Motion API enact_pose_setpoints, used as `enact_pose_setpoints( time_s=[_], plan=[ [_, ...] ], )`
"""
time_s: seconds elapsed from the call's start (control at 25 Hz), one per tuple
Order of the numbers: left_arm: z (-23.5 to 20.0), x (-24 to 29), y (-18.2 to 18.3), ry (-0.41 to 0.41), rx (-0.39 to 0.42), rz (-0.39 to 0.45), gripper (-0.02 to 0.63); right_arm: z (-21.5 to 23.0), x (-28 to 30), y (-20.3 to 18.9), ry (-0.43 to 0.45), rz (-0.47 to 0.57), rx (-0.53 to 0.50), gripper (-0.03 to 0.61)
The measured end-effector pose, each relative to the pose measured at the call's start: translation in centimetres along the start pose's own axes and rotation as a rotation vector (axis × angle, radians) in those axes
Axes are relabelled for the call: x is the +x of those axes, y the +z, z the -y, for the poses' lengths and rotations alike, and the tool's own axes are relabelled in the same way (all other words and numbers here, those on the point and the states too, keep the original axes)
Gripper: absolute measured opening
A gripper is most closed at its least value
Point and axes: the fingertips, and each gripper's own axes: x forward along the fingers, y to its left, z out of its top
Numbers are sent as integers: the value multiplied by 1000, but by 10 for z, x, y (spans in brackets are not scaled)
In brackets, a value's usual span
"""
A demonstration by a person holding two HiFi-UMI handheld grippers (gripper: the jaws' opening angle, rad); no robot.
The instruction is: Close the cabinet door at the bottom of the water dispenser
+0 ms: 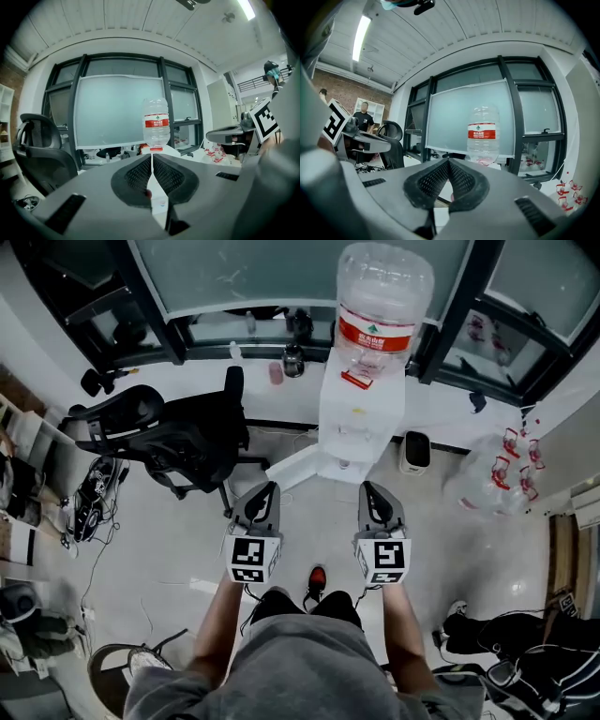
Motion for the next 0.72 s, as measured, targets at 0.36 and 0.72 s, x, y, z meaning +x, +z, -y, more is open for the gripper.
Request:
enact_pose_setpoints(
  time_s=[0.36, 0.72],
  plan=[
    [-25, 21, -12, 65, -19, -35, 32, -14, 45, -15, 92, -25, 11, 12],
    [-62, 50, -43, 85, -53, -83, 32, -28, 97, -38, 122, -73, 26, 12]
  ],
)
